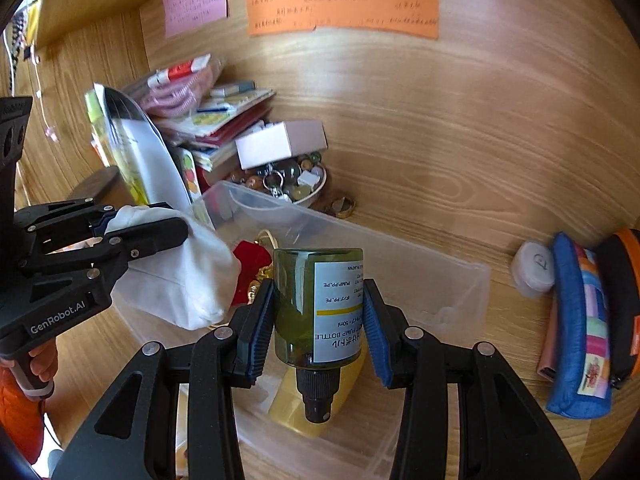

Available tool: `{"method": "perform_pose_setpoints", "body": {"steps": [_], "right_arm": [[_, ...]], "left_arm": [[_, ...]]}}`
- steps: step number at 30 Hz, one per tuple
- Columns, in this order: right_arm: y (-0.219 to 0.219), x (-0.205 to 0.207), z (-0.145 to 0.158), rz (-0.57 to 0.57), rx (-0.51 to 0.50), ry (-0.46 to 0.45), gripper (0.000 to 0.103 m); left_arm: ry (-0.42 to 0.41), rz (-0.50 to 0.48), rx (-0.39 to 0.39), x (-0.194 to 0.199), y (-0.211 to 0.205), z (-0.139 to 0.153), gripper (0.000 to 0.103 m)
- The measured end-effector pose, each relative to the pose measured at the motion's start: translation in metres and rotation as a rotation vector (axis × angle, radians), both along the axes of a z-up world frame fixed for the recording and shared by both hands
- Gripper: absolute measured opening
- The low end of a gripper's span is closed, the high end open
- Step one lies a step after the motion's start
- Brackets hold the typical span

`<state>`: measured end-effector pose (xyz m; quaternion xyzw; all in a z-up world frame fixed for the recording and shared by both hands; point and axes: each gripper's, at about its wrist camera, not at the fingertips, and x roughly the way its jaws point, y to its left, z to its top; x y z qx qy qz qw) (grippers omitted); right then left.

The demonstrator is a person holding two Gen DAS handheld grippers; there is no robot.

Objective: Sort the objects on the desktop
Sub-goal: 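Lift the white bag and green bottle and carry both over the clear box, then lower both into the clear box and open both grippers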

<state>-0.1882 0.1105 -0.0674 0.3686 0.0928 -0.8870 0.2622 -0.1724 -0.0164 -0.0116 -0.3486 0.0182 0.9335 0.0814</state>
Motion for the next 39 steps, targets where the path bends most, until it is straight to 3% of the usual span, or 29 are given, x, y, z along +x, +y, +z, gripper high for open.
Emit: {"method": "perform_pose_setpoints", "body": {"steps": [14, 24, 30, 35, 37, 39], "right_arm": [[-0.015, -0.015, -0.029, -0.001, 0.055, -0.035, 0.038], [-0.027, -0.008, -0.037, 0.012, 0.120, 0.004, 0.039], [-0.030, -0.004, -0.037, 0.016, 0.136, 0.017, 0.039], [-0.031, -0.001, -0.036, 0.018, 0.142, 0.026, 0.039], [-0.030, 0.001, -0.034, 0.024, 0.135, 0.025, 0.041], [-0.030, 0.003, -0.032, 0.024, 0.132, 0.032, 0.049]], "left_arm": [[-0.039, -0.008, -0.020, -0.013, 0.003, -0.021, 0.018], [-0.063, -0.023, -0.063, -0.014, 0.012, -0.036, 0.019], [-0.052, -0.024, -0.081, -0.010, 0.013, -0.037, 0.032], [-0.044, -0.021, -0.085, -0.010, 0.013, -0.037, 0.034], [-0.040, -0.016, -0.085, -0.010, 0.012, -0.037, 0.039], [-0.032, -0.008, -0.080, -0.008, 0.010, -0.035, 0.044]]}}
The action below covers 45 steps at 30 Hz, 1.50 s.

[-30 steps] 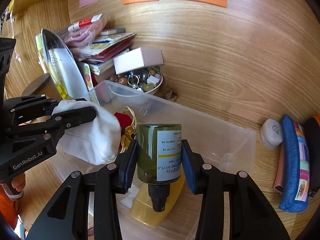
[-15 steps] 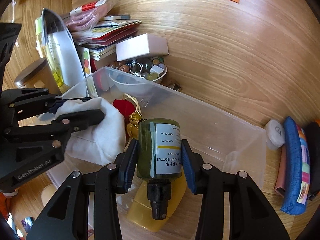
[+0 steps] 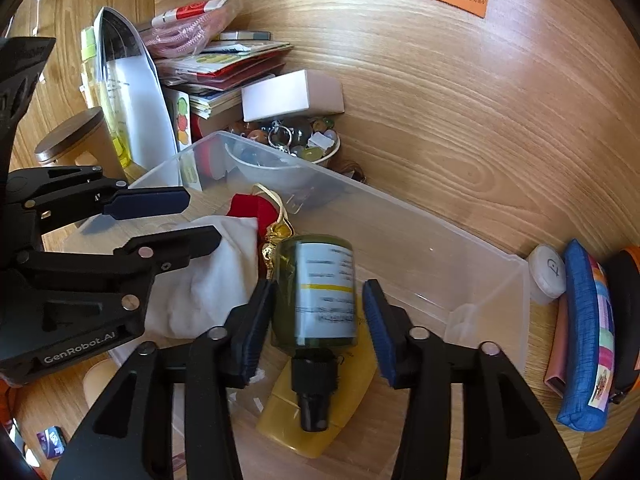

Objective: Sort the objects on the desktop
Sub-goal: 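Lower both into the clear box and open both grippers, then move both grippers back toward the blue card pack and pink round object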

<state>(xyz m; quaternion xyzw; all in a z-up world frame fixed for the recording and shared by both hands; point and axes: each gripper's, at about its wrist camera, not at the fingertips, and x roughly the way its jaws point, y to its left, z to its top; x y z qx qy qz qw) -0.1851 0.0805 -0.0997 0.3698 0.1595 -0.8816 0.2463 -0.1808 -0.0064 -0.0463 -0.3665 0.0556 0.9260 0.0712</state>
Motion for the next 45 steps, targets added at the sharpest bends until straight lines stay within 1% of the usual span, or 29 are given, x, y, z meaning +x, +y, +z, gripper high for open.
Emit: {"method": "perform_pose_setpoints", "body": {"steps": [1, 3, 8, 10, 12, 14, 16, 18, 21, 26, 28, 29, 31, 34, 36, 45], "right_arm": [[0.000, 0.001, 0.001, -0.002, 0.001, 0.006, 0.051], [0.001, 0.002, 0.003, -0.004, 0.001, 0.015, 0.060], [0.006, 0.004, 0.010, -0.006, -0.024, 0.025, 0.062], [0.008, 0.004, 0.013, -0.014, -0.038, 0.030, 0.065], [0.008, 0.003, 0.015, -0.020, -0.052, 0.036, 0.071], [0.008, 0.002, 0.018, -0.027, -0.064, 0.046, 0.074], [0.009, 0.002, 0.020, -0.033, -0.068, 0.052, 0.076], [0.011, 0.002, 0.022, -0.043, -0.066, 0.059, 0.077], [0.014, 0.002, 0.027, -0.059, -0.061, 0.072, 0.081], [0.023, 0.008, 0.044, -0.081, -0.086, 0.097, 0.082], [0.027, 0.013, 0.052, -0.087, -0.086, 0.114, 0.082], [0.028, 0.016, 0.055, -0.091, -0.084, 0.122, 0.082], [0.031, 0.022, 0.062, -0.099, -0.079, 0.138, 0.083], [0.036, 0.033, 0.071, -0.108, -0.084, 0.153, 0.084], [0.040, 0.041, 0.076, -0.114, -0.098, 0.161, 0.086], [0.059, 0.081, 0.087, -0.123, -0.148, 0.166, 0.088]], "left_arm": [[0.004, 0.004, 0.006, 0.001, -0.002, 0.001, 0.046], [0.015, 0.014, 0.010, 0.001, -0.003, 0.004, 0.053], [0.033, 0.019, 0.020, 0.004, -0.007, 0.009, 0.056], [0.045, 0.022, 0.021, 0.006, -0.008, 0.011, 0.064], [0.059, 0.029, 0.021, 0.007, -0.010, 0.013, 0.066], [0.063, 0.030, 0.032, 0.007, -0.011, 0.015, 0.068], [0.064, 0.033, 0.049, 0.007, -0.013, 0.015, 0.071], [0.054, 0.032, 0.070, 0.005, -0.016, 0.015, 0.071], [0.045, 0.039, 0.078, 0.004, -0.017, 0.017, 0.071], [0.062, 0.053, 0.103, 0.011, -0.023, 0.031, 0.075], [0.078, 0.063, 0.103, 0.016, -0.025, 0.038, 0.080], [0.088, 0.072, 0.095, 0.019, -0.026, 0.042, 0.081], [0.111, 0.087, 0.076, 0.028, -0.027, 0.050, 0.087], [0.133, 0.098, 0.071, 0.041, -0.029, 0.060, 0.093], [0.150, 0.109, 0.059, 0.050, -0.029, 0.066, 0.096], [0.199, 0.112, 0.015, 0.098, -0.023, 0.082, 0.097]]}}
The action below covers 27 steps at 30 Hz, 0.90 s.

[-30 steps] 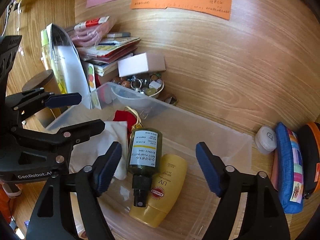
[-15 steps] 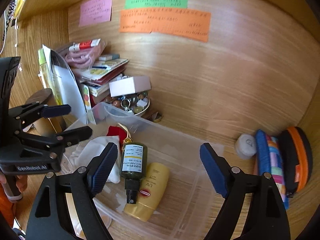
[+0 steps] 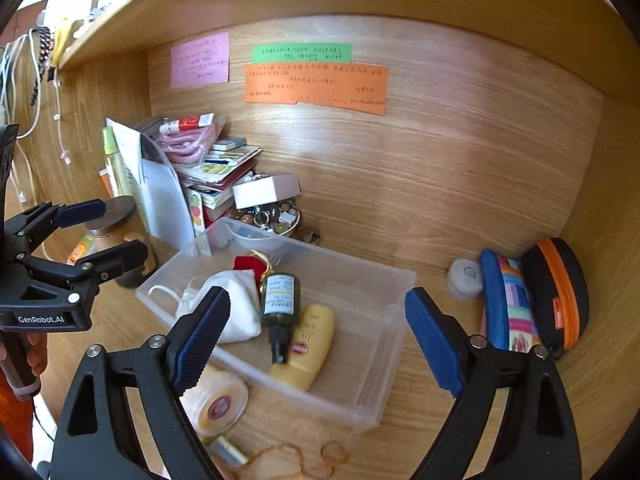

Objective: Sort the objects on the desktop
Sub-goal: 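Move both grippers back toward the blue card pack and pink round object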

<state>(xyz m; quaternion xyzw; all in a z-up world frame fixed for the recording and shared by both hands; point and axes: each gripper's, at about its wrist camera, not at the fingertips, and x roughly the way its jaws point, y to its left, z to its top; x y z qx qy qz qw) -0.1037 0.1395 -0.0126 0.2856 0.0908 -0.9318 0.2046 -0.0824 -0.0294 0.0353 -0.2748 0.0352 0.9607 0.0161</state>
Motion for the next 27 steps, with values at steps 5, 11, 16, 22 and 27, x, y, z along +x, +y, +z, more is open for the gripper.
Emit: {"method": "perform_pose_setpoints", "body": {"steps": [5, 11, 16, 22, 27], "right_arm": [[0.006, 0.022, -0.003, -0.005, 0.009, 0.000, 0.088], [0.015, 0.049, -0.012, -0.012, 0.009, -0.001, 0.088], [0.020, 0.072, -0.027, -0.027, 0.009, -0.016, 0.088], [0.021, 0.093, -0.051, -0.011, -0.018, -0.066, 0.088], [0.018, 0.107, -0.076, 0.006, -0.065, -0.138, 0.088]], "left_arm": [[0.013, -0.012, -0.014, 0.028, 0.004, 0.000, 0.100], [-0.016, -0.012, -0.007, 0.050, 0.005, -0.014, 0.100], [-0.057, -0.012, -0.005, 0.070, 0.006, -0.034, 0.100], [-0.122, -0.010, -0.006, 0.088, 0.004, -0.062, 0.100], [-0.192, -0.006, 0.005, 0.096, 0.002, -0.087, 0.100]]}}
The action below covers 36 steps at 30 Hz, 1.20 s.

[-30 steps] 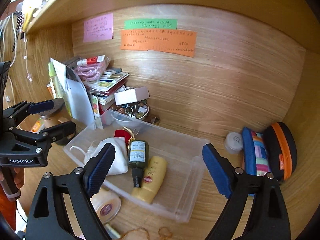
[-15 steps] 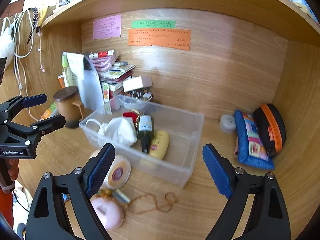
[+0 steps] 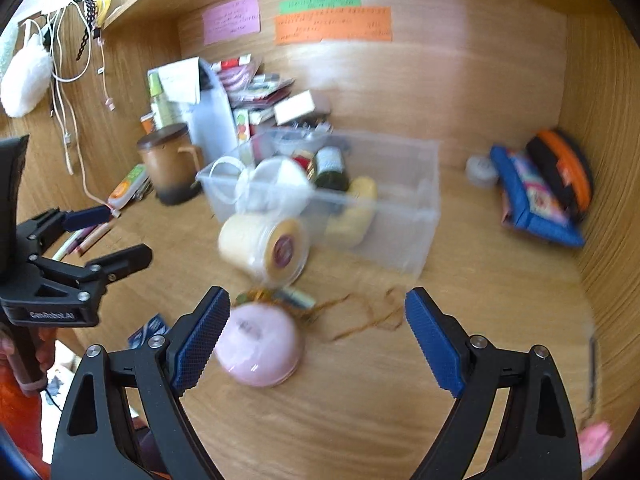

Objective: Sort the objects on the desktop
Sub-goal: 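Move both grippers back toward the blue card pack and pink round object, then grasp the blue Max card pack with the left gripper while the right gripper grasps the pink round object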

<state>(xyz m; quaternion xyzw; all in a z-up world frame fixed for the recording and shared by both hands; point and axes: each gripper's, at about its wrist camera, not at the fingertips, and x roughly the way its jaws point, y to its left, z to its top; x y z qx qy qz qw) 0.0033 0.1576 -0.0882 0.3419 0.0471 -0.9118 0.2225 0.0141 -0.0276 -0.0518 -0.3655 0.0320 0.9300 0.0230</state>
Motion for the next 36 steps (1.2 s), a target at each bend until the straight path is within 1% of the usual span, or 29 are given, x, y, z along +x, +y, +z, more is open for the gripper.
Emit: {"method": "perform_pose_setpoints", "body": {"steps": [5, 12, 17, 20, 22, 23, 25, 27, 30, 32, 33, 34, 35, 36], "right_arm": [[-0.013, 0.006, -0.025, 0.034, 0.004, -0.067, 0.088], [-0.027, 0.010, -0.049, 0.039, 0.021, -0.103, 0.085], [-0.028, 0.001, -0.060, 0.027, -0.005, -0.158, 0.084], [-0.029, -0.001, -0.061, 0.008, -0.010, -0.151, 0.083], [-0.031, -0.002, -0.061, -0.001, -0.016, -0.145, 0.083], [-0.033, -0.001, -0.061, -0.004, -0.015, -0.140, 0.082], [-0.037, 0.000, -0.061, -0.003, 0.006, -0.124, 0.077], [-0.039, 0.001, -0.062, 0.005, 0.015, -0.114, 0.069], [-0.040, 0.003, -0.061, 0.017, 0.012, -0.107, 0.061], [-0.040, 0.004, -0.061, 0.019, 0.008, -0.106, 0.061], [-0.040, 0.004, -0.061, 0.019, 0.006, -0.106, 0.061], [-0.039, 0.004, -0.061, 0.021, 0.002, -0.108, 0.061], [-0.038, 0.004, -0.060, 0.023, -0.004, -0.111, 0.061], [-0.037, 0.004, -0.060, 0.025, -0.014, -0.117, 0.061]], "left_arm": [[-0.043, -0.009, 0.004, 0.012, 0.000, -0.018, 0.100], [-0.096, -0.052, 0.024, 0.027, 0.001, -0.036, 0.100], [-0.115, -0.058, 0.014, 0.032, 0.002, -0.046, 0.100], [-0.106, -0.057, 0.004, 0.033, 0.003, -0.047, 0.100], [-0.106, -0.058, -0.006, 0.033, 0.004, -0.049, 0.094], [-0.114, -0.061, -0.008, 0.031, 0.005, -0.050, 0.089], [-0.117, -0.076, 0.034, 0.030, 0.002, -0.051, 0.082], [-0.113, -0.075, 0.037, 0.030, 0.002, -0.051, 0.081], [-0.101, -0.064, 0.043, 0.031, 0.003, -0.052, 0.076], [-0.093, -0.059, 0.045, 0.031, 0.003, -0.052, 0.071], [-0.091, -0.057, 0.047, 0.031, 0.002, -0.052, 0.066], [-0.087, -0.055, 0.046, 0.031, 0.002, -0.052, 0.060], [-0.086, -0.055, 0.047, 0.032, 0.002, -0.051, 0.057], [-0.085, -0.056, 0.044, 0.031, 0.002, -0.051, 0.051]]}}
